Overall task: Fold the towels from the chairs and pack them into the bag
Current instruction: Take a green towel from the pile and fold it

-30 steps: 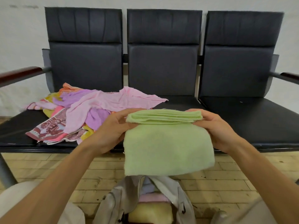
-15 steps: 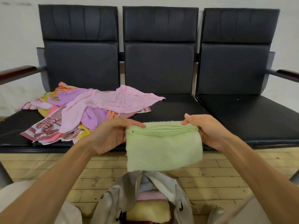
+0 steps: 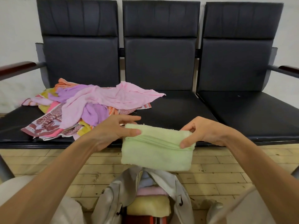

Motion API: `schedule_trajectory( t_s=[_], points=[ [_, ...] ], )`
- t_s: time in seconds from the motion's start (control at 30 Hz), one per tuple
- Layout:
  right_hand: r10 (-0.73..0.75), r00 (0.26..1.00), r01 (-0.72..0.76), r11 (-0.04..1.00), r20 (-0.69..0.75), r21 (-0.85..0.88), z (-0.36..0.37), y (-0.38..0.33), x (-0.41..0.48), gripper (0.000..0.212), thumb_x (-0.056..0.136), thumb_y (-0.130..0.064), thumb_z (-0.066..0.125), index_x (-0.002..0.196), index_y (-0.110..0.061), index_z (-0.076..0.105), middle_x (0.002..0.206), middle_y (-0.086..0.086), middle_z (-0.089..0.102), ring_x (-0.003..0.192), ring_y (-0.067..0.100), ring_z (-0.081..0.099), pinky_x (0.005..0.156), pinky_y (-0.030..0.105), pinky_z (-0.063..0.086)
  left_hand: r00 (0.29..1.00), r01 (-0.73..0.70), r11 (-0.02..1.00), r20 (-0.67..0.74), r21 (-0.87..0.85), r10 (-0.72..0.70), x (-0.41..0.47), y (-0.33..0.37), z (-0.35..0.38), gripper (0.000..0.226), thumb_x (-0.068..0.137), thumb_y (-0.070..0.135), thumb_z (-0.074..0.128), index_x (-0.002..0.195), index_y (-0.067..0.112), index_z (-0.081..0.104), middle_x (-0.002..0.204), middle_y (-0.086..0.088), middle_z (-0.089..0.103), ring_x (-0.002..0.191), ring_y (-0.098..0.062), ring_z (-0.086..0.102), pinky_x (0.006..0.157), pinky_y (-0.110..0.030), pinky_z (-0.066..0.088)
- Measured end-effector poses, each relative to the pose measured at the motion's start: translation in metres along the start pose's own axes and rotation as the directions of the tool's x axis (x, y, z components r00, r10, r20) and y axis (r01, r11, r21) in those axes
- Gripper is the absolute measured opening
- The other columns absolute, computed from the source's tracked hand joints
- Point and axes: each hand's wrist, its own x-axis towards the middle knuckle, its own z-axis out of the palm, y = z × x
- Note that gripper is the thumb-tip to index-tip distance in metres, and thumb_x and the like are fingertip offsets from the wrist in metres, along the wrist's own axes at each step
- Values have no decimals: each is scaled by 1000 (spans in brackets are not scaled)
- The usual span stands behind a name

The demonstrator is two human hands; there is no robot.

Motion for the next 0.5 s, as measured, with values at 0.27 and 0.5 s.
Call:
schedule_trajectory(
  t_s=[0.27, 0.5],
  points=[
    [-201, 960, 180, 977, -197, -117, -1, -1, 3, 25, 71, -6, 81, 89, -18, 68, 93, -1, 68, 80, 9, 65, 65, 21, 52, 989, 18, 995, 141, 97, -31, 5, -1, 2, 29, 68, 7, 82, 90, 25, 78, 98, 7, 75, 88, -3, 68, 78, -14, 52],
    [-280, 948, 253, 951, -150, -179, -7, 3, -2, 30, 79, -2, 72, 99, -19, 59, 98, -8, 60, 87, 10, 60, 69, 23, 53, 986, -114, 906, 157, 407, 54, 8, -6, 8, 25, 78, 30, 78, 99, 22, 68, 100, 7, 67, 87, -4, 63, 80, -28, 55]
  ],
)
